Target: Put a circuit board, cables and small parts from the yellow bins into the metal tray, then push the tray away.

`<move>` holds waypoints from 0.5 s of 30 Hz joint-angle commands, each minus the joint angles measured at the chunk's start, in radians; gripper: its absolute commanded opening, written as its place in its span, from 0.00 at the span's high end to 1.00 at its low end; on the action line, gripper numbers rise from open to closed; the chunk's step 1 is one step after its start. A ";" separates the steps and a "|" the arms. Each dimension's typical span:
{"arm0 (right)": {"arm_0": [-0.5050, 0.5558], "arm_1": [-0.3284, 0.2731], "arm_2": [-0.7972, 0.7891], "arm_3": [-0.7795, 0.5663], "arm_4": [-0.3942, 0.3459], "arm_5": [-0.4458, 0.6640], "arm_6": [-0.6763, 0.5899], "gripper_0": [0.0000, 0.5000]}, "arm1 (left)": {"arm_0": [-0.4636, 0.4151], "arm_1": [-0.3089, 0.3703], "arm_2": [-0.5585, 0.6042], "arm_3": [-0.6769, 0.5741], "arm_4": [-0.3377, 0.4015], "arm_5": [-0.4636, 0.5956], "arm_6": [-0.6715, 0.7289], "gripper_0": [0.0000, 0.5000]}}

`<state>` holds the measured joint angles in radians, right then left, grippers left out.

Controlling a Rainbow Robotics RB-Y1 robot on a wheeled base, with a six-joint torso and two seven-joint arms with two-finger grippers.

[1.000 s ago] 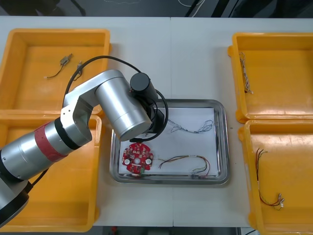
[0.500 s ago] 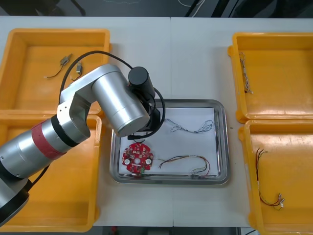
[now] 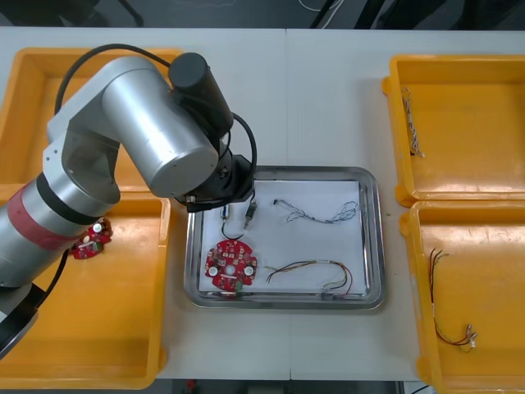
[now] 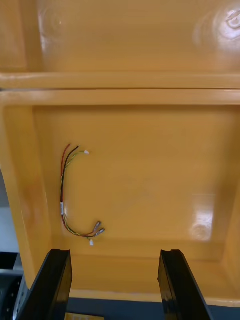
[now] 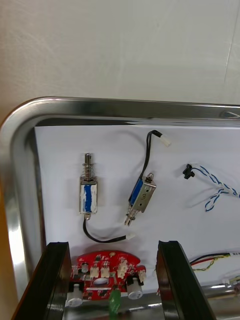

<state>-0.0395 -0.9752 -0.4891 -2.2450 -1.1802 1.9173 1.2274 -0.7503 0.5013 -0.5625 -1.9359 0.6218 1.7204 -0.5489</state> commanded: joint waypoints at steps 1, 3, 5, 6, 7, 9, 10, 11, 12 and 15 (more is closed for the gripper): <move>-0.014 -0.096 0.069 -0.059 -0.032 0.003 0.021 0.00 | -0.041 0.059 0.093 -0.075 0.053 0.061 -0.006 0.00; -0.036 -0.099 0.093 -0.094 -0.030 0.003 0.017 0.00 | -0.041 0.071 0.122 -0.087 0.072 0.085 -0.014 0.00; -0.059 -0.099 0.127 -0.133 -0.025 0.003 0.015 0.00 | -0.041 0.086 0.155 -0.100 0.099 0.116 -0.023 0.00; -0.071 -0.099 0.146 -0.153 -0.025 0.003 0.014 0.00 | -0.041 0.095 0.173 -0.106 0.116 0.133 -0.029 0.00; -0.077 -0.099 0.156 -0.162 -0.025 0.003 0.014 0.00 | -0.041 0.100 0.181 -0.109 0.122 0.140 -0.032 0.00; -0.099 -0.099 0.185 -0.189 -0.030 0.003 0.012 0.00 | -0.040 0.114 0.210 -0.118 0.144 0.168 -0.043 0.00; -0.115 -0.099 0.207 -0.203 -0.030 0.003 0.015 0.00 | -0.040 0.125 0.228 -0.123 0.159 0.188 -0.048 0.00; -0.138 -0.099 0.230 -0.216 -0.033 0.003 0.017 0.00 | -0.038 0.134 0.247 -0.126 0.171 0.199 -0.065 0.00; -0.166 -0.099 0.262 -0.225 -0.036 0.003 0.021 0.00 | -0.038 0.140 0.265 -0.129 0.185 0.199 -0.089 0.00; -0.250 -0.096 0.369 -0.239 -0.049 0.003 0.026 0.00 | -0.030 0.167 0.311 -0.135 0.214 0.199 -0.138 0.00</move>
<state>-0.1760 -1.0385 -0.2375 -2.4504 -1.2112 1.9172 1.2274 -0.7504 0.6105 -0.3195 -2.0285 0.8041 1.9101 -0.5588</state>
